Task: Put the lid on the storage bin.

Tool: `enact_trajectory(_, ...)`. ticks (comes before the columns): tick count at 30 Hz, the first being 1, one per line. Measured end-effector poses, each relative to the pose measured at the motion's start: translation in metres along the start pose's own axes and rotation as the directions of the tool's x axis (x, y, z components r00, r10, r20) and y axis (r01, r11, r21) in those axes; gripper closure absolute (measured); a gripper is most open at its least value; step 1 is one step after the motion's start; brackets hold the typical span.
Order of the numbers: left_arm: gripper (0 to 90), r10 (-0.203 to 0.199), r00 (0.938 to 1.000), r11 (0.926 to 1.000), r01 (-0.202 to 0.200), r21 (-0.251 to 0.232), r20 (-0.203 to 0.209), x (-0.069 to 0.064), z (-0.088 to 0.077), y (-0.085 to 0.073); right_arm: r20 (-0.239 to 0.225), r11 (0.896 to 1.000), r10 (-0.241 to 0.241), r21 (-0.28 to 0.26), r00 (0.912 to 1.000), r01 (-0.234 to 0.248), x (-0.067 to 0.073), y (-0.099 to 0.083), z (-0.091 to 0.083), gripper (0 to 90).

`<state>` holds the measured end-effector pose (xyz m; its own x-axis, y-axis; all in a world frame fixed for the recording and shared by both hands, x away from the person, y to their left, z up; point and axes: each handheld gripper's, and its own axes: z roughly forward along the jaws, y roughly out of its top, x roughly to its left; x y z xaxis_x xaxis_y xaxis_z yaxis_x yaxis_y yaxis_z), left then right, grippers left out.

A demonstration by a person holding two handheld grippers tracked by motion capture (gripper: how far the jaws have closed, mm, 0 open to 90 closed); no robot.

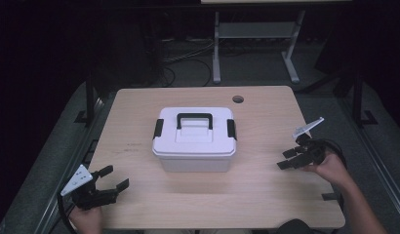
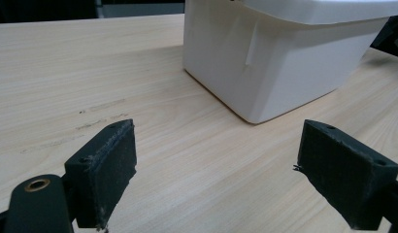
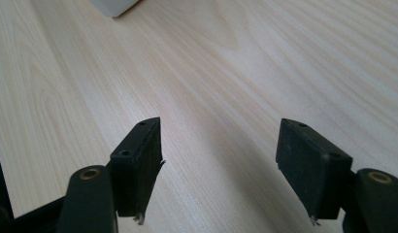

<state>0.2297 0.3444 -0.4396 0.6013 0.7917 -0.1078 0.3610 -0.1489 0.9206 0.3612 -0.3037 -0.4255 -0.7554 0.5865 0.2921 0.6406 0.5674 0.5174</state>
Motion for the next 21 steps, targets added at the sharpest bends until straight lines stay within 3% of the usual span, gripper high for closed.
enact_trajectory(21,13.2,0.003,1.0000,1.0000,-0.003,-0.001,0.000,-0.002,0.000,0.001,-0.008,0.999,0.032,-0.028,0.9994,-0.033,0.002,-0.025,-0.004,32.6)
